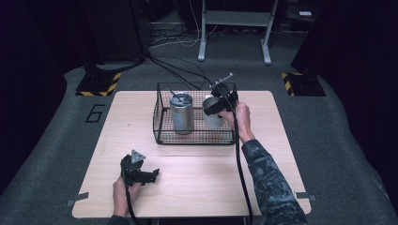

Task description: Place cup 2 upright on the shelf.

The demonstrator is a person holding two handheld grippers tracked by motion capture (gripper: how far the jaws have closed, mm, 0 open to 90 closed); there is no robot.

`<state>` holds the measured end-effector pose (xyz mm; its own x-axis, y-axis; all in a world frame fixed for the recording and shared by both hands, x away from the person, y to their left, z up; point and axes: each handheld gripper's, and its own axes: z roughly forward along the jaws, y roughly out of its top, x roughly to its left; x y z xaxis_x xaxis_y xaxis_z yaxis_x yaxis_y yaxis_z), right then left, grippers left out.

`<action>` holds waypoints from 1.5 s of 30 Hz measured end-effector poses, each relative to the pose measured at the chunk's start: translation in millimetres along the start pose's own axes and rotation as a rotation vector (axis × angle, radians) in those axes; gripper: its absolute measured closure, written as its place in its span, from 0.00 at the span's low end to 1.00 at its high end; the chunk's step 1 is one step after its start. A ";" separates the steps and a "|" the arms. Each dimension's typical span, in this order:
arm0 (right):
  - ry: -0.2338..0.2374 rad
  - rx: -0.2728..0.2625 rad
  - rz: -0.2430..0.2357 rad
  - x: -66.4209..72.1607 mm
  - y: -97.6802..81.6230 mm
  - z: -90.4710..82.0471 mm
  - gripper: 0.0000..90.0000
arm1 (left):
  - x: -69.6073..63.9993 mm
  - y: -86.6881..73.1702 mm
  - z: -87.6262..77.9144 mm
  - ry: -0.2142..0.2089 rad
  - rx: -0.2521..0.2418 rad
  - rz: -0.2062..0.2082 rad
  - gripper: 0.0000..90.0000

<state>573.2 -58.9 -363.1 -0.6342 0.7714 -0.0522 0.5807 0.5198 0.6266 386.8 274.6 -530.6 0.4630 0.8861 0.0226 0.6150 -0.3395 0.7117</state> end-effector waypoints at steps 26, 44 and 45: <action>-0.004 0.035 0.058 0.9 -3.2 26.3 0.06 | 0.0 0.0 0.1 0.001 -0.001 0.000 0.00; 0.008 0.057 0.102 -1.3 -13.4 45.0 0.06 | 0.1 0.0 -0.2 -0.001 0.003 0.003 0.00; 0.011 0.055 0.098 -2.1 -14.1 46.0 0.06 | 0.2 0.0 -0.2 -0.001 0.003 0.004 0.00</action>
<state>589.8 -51.0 -407.7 -0.5782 0.8157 0.0163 0.6676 0.4614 0.5843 386.8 274.8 -530.4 0.4658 0.8846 0.0248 0.6153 -0.3439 0.7093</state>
